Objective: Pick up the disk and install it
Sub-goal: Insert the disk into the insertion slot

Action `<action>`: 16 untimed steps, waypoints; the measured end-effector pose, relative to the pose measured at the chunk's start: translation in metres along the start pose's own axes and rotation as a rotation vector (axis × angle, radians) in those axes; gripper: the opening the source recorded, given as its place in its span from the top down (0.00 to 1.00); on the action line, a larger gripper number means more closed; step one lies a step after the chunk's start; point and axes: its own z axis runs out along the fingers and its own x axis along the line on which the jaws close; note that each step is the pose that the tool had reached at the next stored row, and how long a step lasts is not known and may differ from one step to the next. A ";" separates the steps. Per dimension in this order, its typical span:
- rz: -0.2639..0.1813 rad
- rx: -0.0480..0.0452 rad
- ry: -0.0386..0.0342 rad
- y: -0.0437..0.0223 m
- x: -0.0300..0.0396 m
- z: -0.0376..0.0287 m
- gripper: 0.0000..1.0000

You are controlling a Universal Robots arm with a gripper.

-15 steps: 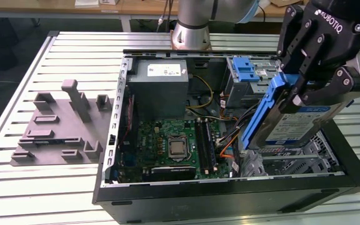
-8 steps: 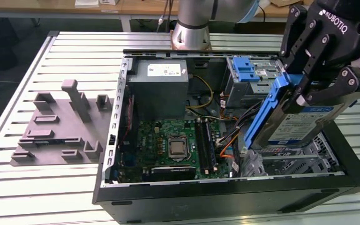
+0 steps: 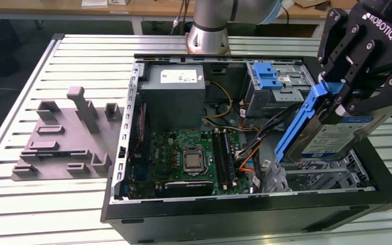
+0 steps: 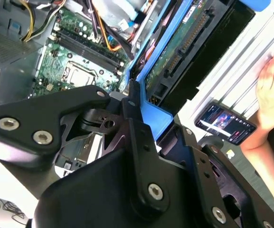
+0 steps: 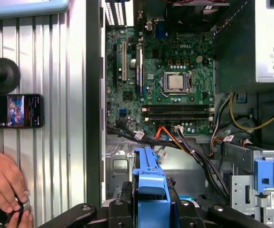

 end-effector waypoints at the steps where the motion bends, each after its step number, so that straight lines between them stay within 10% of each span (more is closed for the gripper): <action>1: 0.000 0.0000 0.0001 -0.0021 -0.0001 0.0007 0.64; 16: 0.000 0.0001 0.0001 -0.0148 -0.0004 0.0160 0.64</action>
